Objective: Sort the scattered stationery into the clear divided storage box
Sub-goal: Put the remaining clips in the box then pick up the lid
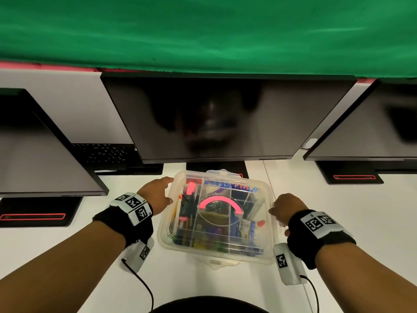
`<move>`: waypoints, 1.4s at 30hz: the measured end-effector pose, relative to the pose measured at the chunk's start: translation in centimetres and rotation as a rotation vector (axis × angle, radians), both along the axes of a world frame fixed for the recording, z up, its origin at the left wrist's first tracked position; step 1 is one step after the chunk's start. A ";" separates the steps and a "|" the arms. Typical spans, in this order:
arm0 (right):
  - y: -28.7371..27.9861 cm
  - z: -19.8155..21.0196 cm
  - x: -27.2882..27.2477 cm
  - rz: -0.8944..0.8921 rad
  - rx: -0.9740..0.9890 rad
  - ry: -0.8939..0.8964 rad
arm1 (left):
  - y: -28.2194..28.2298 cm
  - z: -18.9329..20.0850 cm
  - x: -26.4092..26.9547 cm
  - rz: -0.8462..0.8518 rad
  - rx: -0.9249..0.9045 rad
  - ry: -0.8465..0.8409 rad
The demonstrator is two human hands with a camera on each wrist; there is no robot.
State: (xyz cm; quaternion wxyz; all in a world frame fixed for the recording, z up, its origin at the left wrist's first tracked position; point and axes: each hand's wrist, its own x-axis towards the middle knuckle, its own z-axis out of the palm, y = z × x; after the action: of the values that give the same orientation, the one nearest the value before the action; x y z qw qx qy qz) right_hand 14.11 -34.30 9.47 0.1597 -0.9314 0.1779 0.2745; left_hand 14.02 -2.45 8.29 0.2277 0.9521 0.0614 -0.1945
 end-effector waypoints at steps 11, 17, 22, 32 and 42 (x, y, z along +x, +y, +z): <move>1.3 -0.3 -0.1 0.024 -0.195 -0.119 | -2.1 0.1 0.0 0.025 0.217 0.019; 1.1 -0.9 1.1 0.081 -0.116 -0.017 | -0.7 0.2 -0.5 0.060 0.136 0.092; 2.4 -0.6 1.0 0.086 -0.036 -0.097 | -1.3 1.7 -1.3 0.021 0.242 0.086; 7.2 0.2 -4.6 1.101 -0.095 -0.064 | -7.0 0.9 4.1 -0.553 0.136 -0.035; 8.0 -2.0 -6.2 1.122 -0.134 -0.244 | -7.4 0.1 4.8 -0.551 0.155 -0.038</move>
State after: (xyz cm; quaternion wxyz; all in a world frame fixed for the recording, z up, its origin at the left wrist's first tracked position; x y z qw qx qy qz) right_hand 7.92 -26.27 7.46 -0.0504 -0.9163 -0.3456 0.1959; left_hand 18.81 -9.86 8.43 0.0941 0.9509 -0.1894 -0.2259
